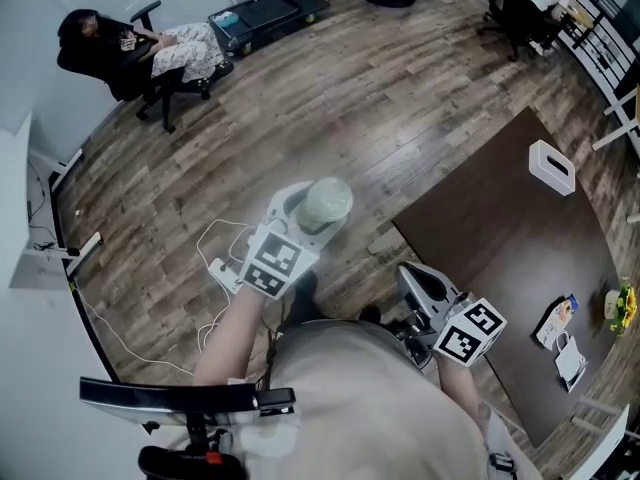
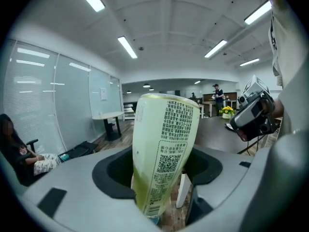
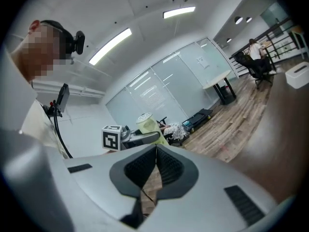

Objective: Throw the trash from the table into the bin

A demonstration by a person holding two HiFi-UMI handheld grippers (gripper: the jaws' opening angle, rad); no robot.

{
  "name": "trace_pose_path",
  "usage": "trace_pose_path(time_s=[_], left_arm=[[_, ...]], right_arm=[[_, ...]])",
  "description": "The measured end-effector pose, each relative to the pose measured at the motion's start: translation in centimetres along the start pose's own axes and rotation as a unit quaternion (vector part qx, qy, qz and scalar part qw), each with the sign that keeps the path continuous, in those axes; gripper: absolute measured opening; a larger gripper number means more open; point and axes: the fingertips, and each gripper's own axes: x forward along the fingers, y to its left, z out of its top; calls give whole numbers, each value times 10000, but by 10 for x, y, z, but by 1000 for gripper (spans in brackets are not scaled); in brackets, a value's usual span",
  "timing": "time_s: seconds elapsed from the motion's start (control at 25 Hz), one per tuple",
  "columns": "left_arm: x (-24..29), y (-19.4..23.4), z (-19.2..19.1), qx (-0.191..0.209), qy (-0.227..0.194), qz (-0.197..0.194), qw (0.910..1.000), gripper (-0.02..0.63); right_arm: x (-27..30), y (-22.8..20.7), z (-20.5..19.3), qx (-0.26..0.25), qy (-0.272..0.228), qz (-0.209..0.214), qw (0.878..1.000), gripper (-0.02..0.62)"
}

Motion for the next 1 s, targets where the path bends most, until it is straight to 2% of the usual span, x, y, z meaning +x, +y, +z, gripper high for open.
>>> trace_pose_path(time_s=[0.08,0.2,0.36,0.48,0.68,0.84,1.0], left_arm=[[-1,28,-10,8,-31,-198,9998,290],[-10,68,-32,51,21,-384,9992,290],[-12,107,-47,-31,-19,-609,9981,290],[0,119,-58,-61,49,-767,9970,290],[34,112,-60,-17,185,-1069,9941,290],[55,103,-54,-1,352,-1150,9927,290],[73,101,-54,-89,566,-1082,9925,290]], right_arm=[[43,18,1,127,-56,23,9999,14],[103,46,-7,39,21,24,10000,14],[139,59,-12,-147,94,-253,9995,14],[143,48,-13,-4,-8,-572,9984,14],[126,22,-7,230,-222,-978,9947,14],[115,-1,0,419,-357,-974,9937,14],[107,-17,16,467,-531,-773,9945,14]])
